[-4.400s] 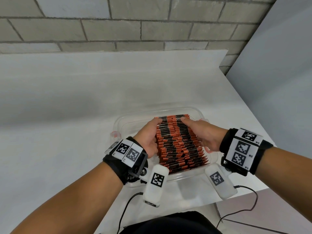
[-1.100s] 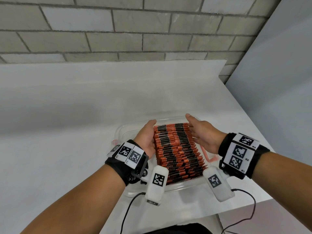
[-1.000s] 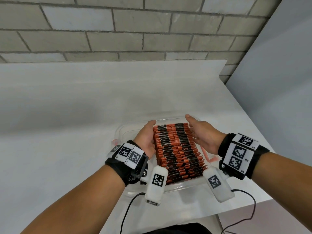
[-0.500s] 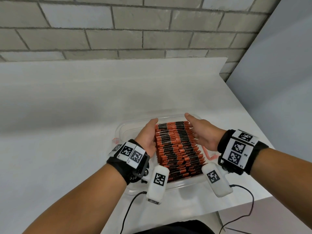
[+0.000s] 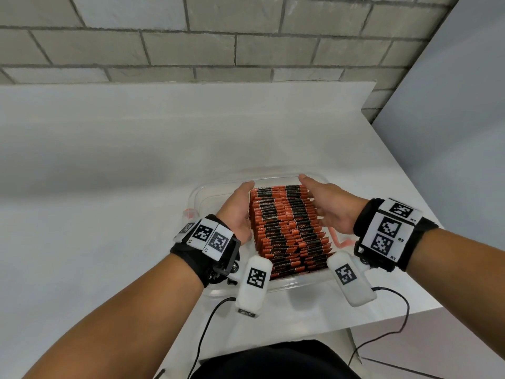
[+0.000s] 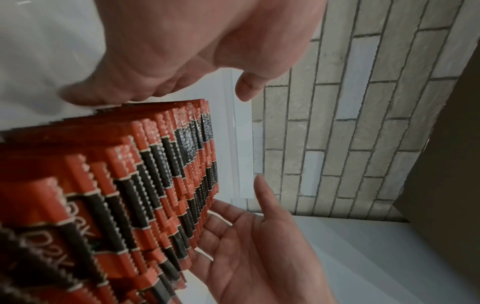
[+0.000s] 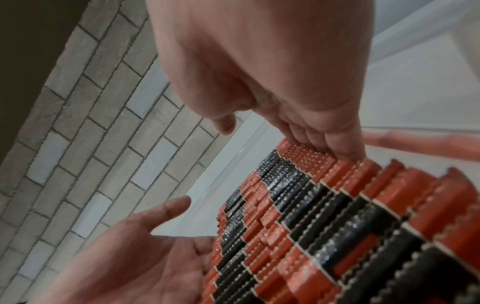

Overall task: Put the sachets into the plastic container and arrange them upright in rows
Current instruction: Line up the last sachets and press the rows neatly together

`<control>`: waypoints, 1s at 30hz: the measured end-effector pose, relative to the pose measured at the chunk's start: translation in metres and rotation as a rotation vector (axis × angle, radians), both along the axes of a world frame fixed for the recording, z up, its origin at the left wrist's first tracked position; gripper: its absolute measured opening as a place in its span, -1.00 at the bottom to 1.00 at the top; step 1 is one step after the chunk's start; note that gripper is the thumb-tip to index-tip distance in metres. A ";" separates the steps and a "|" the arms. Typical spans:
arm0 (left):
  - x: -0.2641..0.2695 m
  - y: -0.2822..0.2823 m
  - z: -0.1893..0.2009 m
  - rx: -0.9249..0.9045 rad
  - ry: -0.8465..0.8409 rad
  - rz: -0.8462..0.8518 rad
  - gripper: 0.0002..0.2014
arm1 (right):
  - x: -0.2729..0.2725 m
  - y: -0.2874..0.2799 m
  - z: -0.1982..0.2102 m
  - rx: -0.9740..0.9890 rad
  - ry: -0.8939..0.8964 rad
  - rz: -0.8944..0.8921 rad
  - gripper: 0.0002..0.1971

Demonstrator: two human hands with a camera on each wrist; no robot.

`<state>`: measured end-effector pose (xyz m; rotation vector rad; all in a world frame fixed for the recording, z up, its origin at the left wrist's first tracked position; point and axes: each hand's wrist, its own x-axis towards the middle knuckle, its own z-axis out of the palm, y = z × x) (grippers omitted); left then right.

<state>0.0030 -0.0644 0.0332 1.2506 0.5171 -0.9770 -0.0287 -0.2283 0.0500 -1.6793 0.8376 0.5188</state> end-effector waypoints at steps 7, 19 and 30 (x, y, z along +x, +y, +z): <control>-0.010 0.007 -0.010 -0.015 0.096 -0.074 -0.45 | -0.022 -0.006 0.001 -0.013 0.089 0.050 -0.53; -0.020 0.000 0.002 -0.001 0.080 -0.126 -0.60 | -0.027 -0.002 -0.006 0.009 0.108 0.087 -0.34; -0.028 -0.001 0.007 0.032 0.074 -0.130 -0.64 | -0.031 0.004 0.001 0.013 0.170 0.153 -0.58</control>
